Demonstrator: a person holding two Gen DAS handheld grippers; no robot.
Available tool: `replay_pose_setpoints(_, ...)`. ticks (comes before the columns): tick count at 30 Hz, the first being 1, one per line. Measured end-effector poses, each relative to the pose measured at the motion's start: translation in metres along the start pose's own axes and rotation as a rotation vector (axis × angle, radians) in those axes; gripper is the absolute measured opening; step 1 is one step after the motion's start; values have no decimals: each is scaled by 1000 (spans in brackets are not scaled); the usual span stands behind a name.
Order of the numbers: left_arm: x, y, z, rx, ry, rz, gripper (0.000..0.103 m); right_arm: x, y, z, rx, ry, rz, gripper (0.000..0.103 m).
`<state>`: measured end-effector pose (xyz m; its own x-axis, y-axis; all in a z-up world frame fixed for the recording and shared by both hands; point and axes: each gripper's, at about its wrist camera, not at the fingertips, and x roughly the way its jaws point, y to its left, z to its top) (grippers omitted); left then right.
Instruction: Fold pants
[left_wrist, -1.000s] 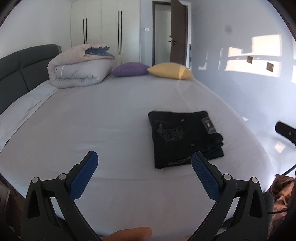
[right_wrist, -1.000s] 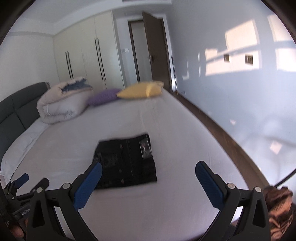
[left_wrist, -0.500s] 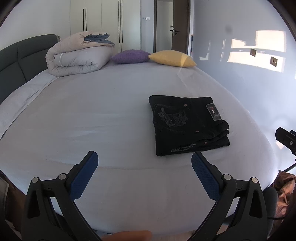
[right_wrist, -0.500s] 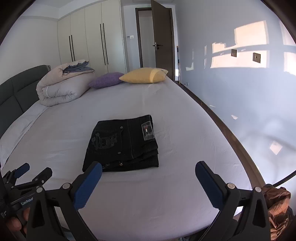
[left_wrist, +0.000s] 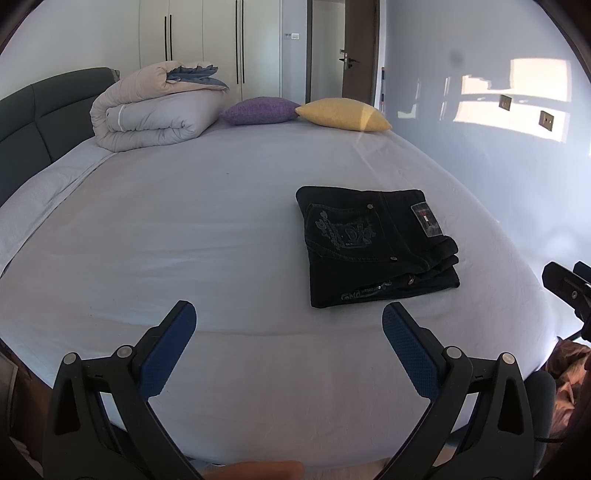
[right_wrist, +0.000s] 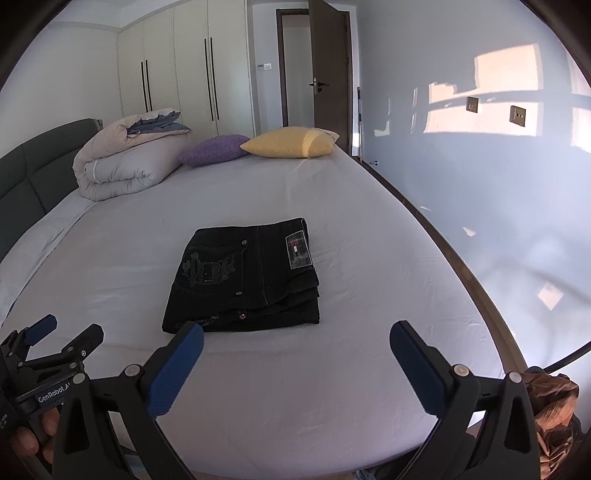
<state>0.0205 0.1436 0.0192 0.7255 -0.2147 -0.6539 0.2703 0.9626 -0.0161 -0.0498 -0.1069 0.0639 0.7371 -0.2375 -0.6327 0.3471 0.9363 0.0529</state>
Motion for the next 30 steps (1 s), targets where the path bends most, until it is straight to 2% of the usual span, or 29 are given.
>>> replay_pose_setpoints(30, 6, -3, -8, -3, 4, -1, 103, 5, 10, -6, -14, 19, 9, 103)
